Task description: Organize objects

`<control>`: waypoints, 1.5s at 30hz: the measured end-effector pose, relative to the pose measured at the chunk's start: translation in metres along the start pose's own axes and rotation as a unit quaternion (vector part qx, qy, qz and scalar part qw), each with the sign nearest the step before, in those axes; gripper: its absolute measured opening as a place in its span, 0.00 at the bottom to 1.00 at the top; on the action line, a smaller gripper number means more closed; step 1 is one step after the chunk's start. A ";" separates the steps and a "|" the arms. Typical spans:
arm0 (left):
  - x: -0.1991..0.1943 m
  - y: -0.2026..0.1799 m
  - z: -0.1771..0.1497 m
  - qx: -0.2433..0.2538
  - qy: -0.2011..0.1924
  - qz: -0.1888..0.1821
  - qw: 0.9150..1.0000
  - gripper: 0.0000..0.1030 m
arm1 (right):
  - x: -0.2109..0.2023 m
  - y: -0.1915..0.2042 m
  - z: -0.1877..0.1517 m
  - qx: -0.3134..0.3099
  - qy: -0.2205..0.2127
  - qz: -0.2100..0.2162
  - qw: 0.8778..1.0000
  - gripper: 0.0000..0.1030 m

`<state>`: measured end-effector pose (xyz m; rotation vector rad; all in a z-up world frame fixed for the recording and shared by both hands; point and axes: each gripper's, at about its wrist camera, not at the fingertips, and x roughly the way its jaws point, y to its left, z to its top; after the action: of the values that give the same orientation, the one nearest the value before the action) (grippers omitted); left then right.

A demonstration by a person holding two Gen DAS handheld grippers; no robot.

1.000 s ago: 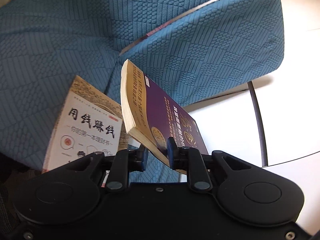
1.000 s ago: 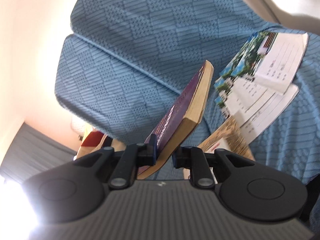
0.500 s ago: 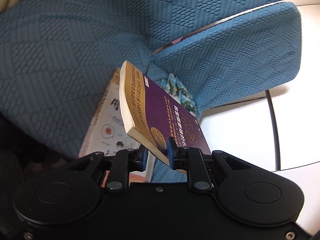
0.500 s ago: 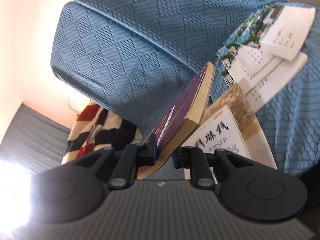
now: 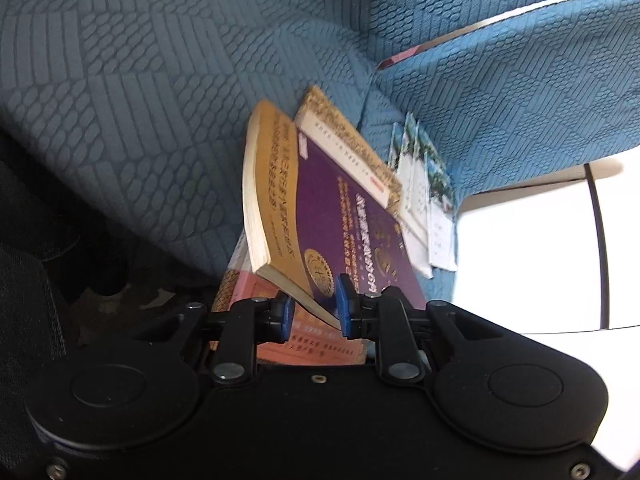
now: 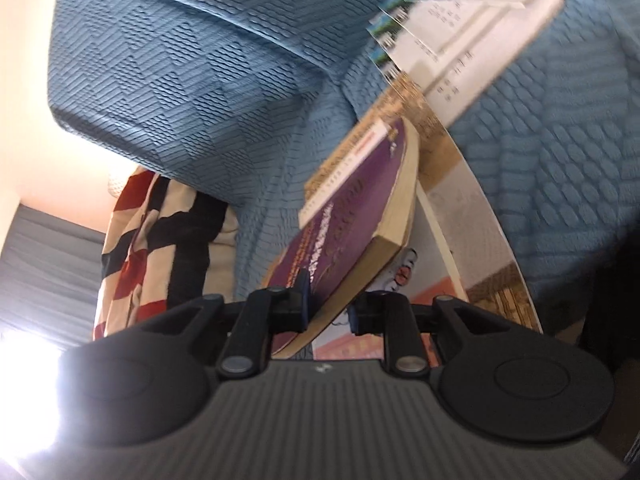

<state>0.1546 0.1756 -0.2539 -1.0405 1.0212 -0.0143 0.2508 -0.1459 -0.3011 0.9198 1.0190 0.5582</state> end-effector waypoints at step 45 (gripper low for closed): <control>0.007 0.012 0.007 0.059 -0.032 0.115 0.991 0.21 | -0.025 -0.018 0.001 0.022 -0.057 -0.151 0.987 0.22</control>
<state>0.1581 0.1840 -0.2668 -0.8069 1.0637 0.1452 0.2408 -0.1747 -0.3048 0.8080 1.0450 0.2274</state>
